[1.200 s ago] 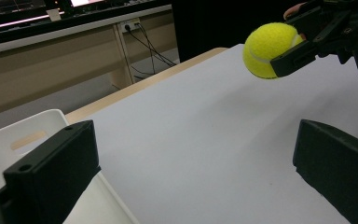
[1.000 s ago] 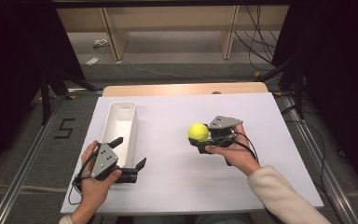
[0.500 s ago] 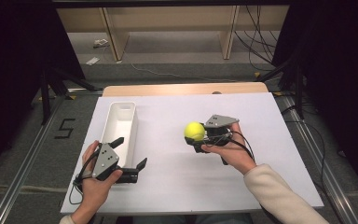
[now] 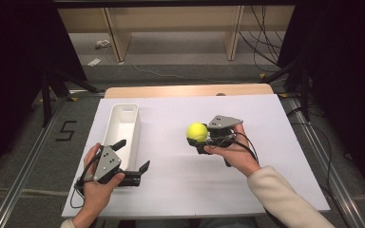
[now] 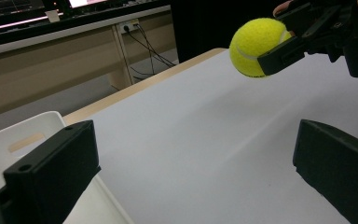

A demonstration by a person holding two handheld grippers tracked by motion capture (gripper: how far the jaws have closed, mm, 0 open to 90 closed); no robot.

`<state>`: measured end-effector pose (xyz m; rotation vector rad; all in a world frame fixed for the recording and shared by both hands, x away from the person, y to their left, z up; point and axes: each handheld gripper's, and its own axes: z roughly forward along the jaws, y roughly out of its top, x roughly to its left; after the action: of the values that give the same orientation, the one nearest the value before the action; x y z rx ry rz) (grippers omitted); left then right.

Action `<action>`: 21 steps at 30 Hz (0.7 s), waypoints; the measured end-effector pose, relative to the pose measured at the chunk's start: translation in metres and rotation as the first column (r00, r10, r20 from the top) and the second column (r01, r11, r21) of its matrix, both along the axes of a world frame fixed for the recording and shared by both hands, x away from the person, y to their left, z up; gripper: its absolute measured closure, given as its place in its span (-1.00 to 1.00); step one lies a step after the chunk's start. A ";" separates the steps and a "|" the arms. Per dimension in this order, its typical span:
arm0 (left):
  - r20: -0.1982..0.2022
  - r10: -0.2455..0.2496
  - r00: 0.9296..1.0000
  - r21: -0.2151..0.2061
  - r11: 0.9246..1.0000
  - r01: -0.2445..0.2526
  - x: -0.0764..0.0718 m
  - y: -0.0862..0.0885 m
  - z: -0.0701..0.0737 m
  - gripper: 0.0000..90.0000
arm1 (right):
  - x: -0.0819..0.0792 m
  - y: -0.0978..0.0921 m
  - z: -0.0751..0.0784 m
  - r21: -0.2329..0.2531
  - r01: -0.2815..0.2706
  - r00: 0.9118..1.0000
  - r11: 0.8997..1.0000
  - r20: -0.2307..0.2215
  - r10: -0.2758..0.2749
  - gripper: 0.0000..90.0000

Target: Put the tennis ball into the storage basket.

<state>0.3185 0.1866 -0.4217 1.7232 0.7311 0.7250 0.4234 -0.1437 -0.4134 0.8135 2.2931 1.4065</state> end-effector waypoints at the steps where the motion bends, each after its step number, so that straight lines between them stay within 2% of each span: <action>1: 0.000 0.000 1.000 -0.001 1.000 0.000 0.000 0.000 0.000 -1.00 | 0.000 0.000 0.000 0.001 0.000 1.000 1.000 0.001 0.000 -0.40; 21: 0.000 -0.003 1.000 -0.001 1.000 0.003 0.000 0.000 0.000 -1.00 | 0.003 0.007 0.004 0.011 -0.009 1.000 1.000 0.004 0.008 -0.40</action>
<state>0.3184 0.1871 -0.4219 1.7234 0.7285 0.7225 0.4262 -0.1369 -0.4095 0.8047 2.2905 1.4245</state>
